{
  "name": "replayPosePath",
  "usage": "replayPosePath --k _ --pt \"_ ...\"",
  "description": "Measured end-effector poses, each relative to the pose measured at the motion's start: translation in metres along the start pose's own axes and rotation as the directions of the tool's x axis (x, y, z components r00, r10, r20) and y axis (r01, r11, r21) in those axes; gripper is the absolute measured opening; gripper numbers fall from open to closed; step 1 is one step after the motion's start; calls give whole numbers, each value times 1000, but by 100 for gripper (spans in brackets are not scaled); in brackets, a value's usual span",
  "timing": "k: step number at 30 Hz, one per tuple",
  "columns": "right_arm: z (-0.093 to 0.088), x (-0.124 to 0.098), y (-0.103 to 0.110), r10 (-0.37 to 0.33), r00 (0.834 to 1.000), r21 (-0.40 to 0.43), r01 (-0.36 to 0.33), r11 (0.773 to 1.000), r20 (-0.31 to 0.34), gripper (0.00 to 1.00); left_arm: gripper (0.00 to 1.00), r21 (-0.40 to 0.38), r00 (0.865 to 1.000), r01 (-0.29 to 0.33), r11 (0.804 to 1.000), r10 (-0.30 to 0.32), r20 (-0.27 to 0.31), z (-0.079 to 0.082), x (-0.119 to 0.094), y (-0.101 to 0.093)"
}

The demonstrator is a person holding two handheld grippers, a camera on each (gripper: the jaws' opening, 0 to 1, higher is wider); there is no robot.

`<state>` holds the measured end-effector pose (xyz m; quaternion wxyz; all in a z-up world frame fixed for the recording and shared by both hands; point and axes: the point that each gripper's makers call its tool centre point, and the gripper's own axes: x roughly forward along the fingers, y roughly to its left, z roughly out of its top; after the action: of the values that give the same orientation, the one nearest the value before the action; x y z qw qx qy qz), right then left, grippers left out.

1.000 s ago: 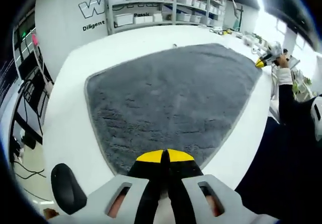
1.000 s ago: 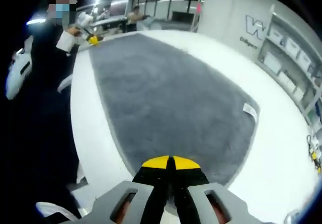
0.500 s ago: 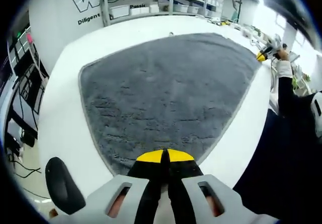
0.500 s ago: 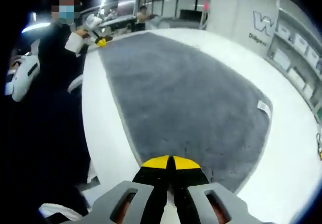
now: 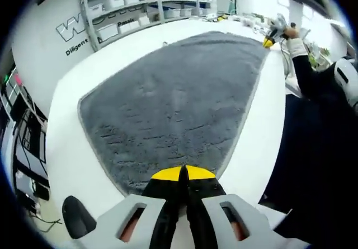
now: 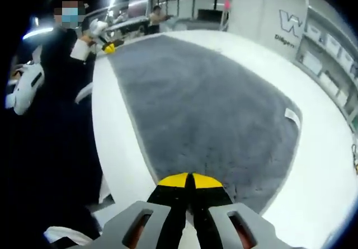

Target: Open the folded towel by lifting each exposed corner and separating the folded layers until the towel lies flat within the target outline without major curled edges

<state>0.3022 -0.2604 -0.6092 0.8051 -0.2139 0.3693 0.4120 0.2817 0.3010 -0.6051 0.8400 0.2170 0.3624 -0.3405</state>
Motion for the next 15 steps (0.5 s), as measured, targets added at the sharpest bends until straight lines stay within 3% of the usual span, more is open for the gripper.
replayPosePath --k 5,9,13,15 --pt "-1 -1 2 0 1000 -22 0 1000 -4 0 0 32 1000 -7 999 7 -16 1 0 0" --pt "-5 -5 5 10 1000 17 -10 1000 -3 0 0 -5 1000 -5 1000 5 -14 -2 -2 4" --pt "-5 -5 5 1 1000 -25 -2 1000 -19 0 0 24 1000 -13 1000 13 -25 -1 -2 3" --pt "-3 -5 5 -11 999 -122 6 993 -37 0 0 64 999 -18 998 20 -37 0 -3 2"
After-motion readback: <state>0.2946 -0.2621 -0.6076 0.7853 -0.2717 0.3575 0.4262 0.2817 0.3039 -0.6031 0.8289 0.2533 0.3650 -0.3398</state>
